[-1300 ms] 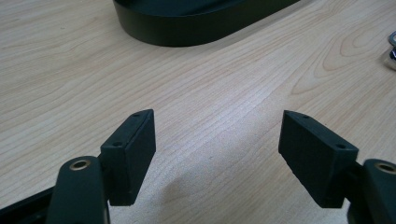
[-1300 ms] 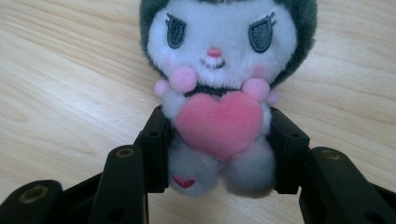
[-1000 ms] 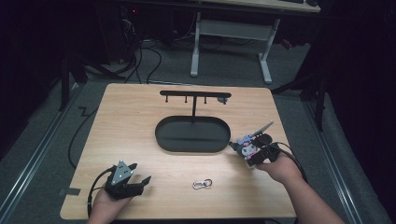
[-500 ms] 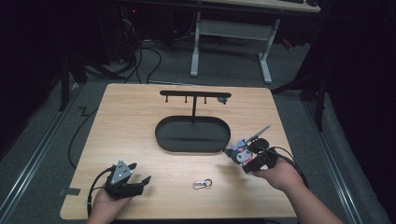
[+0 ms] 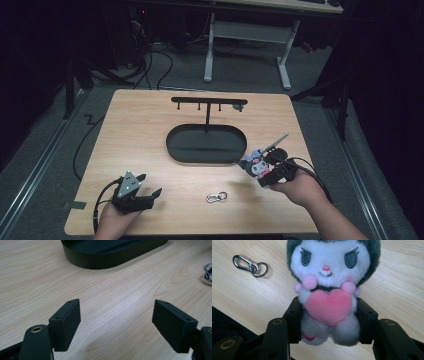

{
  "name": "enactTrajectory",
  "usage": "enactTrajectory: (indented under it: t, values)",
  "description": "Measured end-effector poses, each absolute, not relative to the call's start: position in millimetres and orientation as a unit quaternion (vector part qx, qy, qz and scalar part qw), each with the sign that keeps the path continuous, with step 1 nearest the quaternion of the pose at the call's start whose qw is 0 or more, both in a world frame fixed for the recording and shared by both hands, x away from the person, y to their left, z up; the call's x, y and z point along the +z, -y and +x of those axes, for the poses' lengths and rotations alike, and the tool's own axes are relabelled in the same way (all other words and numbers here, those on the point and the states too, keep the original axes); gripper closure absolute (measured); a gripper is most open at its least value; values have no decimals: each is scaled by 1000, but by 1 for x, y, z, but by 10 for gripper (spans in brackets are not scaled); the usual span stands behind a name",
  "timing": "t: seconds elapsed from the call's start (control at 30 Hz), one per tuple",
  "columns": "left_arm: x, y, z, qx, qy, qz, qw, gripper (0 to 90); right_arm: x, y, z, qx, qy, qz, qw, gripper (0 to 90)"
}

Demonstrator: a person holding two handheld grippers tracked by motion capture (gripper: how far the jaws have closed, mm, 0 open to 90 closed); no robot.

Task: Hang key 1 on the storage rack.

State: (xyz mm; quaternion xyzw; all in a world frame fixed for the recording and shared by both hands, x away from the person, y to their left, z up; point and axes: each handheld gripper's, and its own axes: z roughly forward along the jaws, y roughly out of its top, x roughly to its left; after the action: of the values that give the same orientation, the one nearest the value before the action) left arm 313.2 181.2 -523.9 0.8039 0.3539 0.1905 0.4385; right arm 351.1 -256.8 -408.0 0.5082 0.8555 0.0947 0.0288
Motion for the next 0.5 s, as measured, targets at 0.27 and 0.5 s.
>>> enactTrajectory:
  t: [0.27,0.5]
  values:
    - [-524,-181,313,188,-348,807,439,238,-389,247,359,94,-861,498,35,503]
    - [-524,-181,313,187,-347,808,437,240,-367,236,375,99,-867,486,47,503]
